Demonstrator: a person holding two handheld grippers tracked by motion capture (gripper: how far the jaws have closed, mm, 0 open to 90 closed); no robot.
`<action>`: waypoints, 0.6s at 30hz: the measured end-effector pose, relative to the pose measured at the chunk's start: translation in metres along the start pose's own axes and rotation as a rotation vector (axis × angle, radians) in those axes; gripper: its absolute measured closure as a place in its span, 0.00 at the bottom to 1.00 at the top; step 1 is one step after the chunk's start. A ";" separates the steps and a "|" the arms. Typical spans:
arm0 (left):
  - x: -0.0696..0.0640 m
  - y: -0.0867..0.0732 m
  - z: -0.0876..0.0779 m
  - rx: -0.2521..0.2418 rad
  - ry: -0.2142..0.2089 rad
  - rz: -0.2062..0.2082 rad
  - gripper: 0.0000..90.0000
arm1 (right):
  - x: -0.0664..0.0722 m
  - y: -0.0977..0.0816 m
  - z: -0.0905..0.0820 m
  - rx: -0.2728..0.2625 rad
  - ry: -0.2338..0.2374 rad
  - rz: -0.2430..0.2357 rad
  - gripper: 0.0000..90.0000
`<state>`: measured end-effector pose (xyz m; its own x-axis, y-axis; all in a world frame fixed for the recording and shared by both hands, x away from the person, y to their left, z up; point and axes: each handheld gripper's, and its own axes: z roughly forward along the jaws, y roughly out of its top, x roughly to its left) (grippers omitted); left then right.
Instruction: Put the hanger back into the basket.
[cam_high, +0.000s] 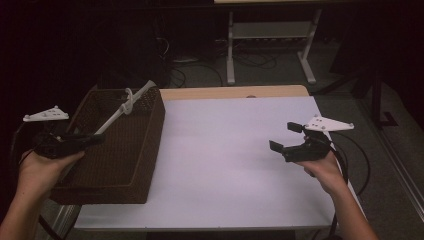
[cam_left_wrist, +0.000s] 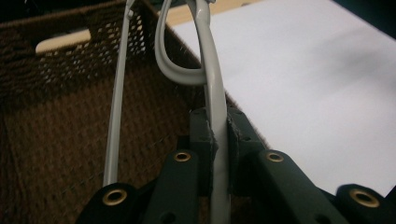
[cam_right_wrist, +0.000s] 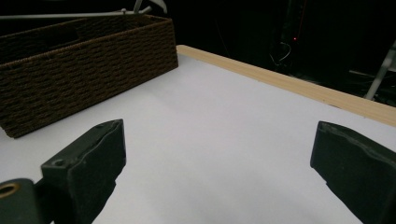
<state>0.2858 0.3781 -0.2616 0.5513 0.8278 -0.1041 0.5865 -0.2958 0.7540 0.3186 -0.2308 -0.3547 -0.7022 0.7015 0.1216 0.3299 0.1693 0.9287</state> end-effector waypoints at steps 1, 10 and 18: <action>0.001 -0.001 0.000 0.004 0.000 -0.003 0.92 | 0.000 0.000 0.000 0.001 0.000 0.000 0.03; 0.008 -0.015 -0.002 0.050 0.003 -0.005 0.92 | -0.002 0.000 0.000 0.001 -0.002 0.002 0.03; 0.026 -0.019 0.012 0.098 -0.025 0.036 0.92 | -0.002 -0.001 -0.001 0.005 -0.007 0.005 0.03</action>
<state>0.2959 0.3993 -0.2869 0.5867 0.8042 -0.0949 0.6207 -0.3713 0.6905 0.3193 -0.2328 -0.3553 -0.6957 0.7075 0.1239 0.3371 0.1693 0.9261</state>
